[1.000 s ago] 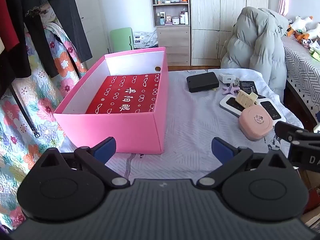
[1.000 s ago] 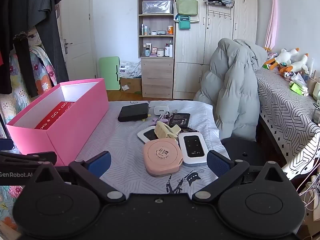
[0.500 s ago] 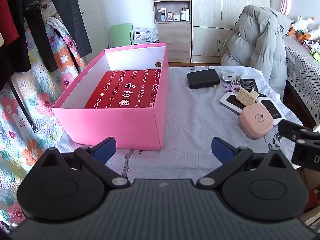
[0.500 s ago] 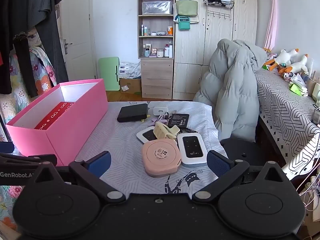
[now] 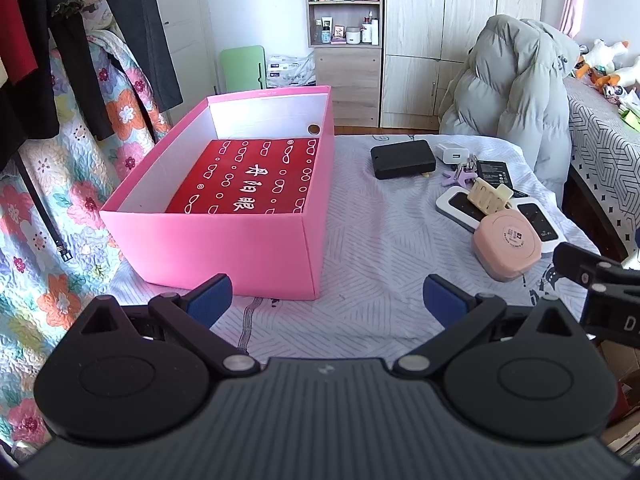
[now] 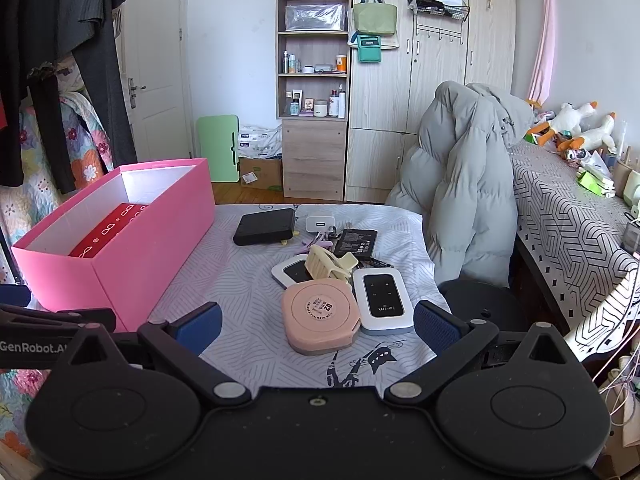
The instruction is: Organize rigid objects
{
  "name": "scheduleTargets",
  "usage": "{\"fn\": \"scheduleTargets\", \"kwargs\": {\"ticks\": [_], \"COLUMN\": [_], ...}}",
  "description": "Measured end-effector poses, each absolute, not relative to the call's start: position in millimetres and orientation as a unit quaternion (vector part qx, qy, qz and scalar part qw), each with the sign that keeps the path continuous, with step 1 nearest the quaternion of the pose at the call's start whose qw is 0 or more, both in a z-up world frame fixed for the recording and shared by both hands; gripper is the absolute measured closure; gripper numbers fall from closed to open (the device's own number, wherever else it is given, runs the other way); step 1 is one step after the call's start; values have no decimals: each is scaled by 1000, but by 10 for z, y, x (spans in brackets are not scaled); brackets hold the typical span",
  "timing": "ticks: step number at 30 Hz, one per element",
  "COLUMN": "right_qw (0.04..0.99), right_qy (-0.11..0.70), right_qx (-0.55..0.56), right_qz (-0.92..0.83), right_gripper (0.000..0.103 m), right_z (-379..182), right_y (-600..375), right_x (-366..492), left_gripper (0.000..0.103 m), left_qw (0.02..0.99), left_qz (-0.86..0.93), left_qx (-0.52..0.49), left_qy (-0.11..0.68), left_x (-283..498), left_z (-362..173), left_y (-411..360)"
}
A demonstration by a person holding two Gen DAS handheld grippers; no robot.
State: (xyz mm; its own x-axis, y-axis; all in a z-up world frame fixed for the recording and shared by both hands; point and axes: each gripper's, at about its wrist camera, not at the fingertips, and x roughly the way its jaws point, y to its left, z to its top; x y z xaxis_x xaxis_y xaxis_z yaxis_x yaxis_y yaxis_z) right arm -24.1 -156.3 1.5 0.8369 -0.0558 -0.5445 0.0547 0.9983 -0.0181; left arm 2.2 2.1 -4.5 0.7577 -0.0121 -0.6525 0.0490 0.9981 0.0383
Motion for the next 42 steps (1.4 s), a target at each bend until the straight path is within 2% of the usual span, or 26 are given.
{"fn": "scheduleTargets", "kwargs": {"ticks": [14,42], "right_qw": [958,954], "right_qy": [284,295], "right_qx": [-2,3], "right_qz": [-41,-59], "right_gripper": [0,0], "right_z": [-6,-79], "right_y": [-1637,-1766], "right_x": [-262,-272], "left_gripper": [0,0], "left_qw": [945,940], "left_qz": [1,-22], "left_qx": [30,41], "left_qy": [326,337], "left_x": [-36,-83], "left_z": [-45,-61], "left_y": [-9,-185]}}
